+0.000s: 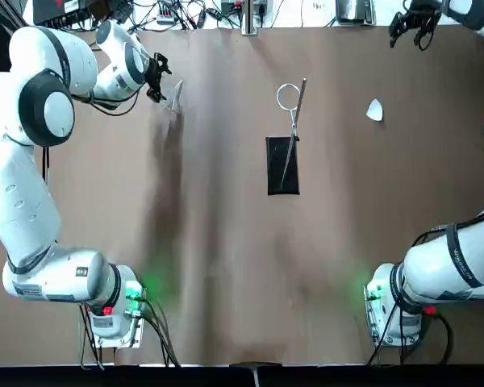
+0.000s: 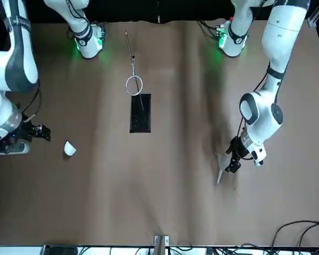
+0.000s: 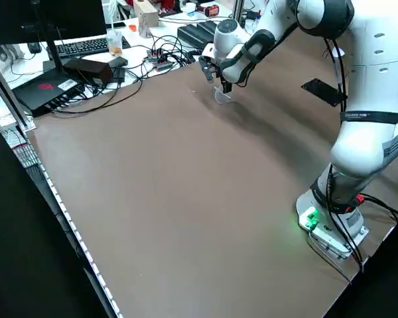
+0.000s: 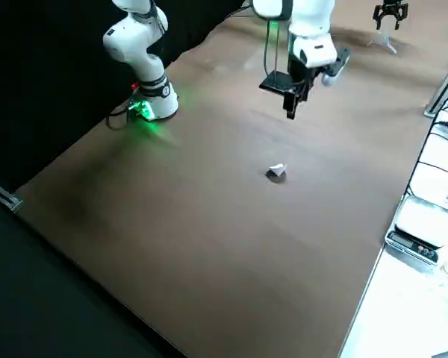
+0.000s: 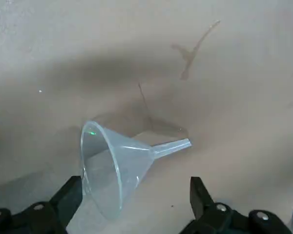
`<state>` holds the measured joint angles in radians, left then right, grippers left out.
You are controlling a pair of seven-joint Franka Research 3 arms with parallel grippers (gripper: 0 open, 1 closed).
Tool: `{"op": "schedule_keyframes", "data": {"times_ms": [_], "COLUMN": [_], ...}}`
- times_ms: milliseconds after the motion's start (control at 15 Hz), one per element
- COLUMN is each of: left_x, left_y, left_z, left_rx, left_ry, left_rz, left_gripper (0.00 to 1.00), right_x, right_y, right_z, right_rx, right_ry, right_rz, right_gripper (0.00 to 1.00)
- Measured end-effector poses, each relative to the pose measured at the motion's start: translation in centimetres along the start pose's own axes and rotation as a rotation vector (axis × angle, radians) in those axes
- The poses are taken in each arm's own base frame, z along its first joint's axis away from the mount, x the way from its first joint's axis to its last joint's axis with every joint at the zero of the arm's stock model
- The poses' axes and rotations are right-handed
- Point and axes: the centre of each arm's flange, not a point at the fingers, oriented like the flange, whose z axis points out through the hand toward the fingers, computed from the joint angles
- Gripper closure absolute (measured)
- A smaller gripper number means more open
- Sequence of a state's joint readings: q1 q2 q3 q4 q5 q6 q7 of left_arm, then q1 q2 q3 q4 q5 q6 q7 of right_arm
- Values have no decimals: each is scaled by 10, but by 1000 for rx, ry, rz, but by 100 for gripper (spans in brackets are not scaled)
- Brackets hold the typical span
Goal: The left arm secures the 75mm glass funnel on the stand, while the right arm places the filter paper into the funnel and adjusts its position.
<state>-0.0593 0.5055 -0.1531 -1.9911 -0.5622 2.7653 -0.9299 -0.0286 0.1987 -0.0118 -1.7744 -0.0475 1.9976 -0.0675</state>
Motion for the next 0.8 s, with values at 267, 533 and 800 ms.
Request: {"op": "schedule_keyframes", "data": {"times_ms": [267,533,800], "left_x": [0,0,0], "left_y": [0,3,6], "left_z": [0,-2,-5], "left_rx": [-1,-10,-18], "left_ry": [1,4,6], "left_rz": [-1,0,3], "left_gripper": [12,48,67], "right_x": [-15,-33,-46], "right_y": [0,7,7], "right_z": [53,103,155], "right_rx": [2,-2,-7], "right_ry": [7,75,124], "right_rz": [-4,-15,-54], "right_gripper": [10,10,10]}}
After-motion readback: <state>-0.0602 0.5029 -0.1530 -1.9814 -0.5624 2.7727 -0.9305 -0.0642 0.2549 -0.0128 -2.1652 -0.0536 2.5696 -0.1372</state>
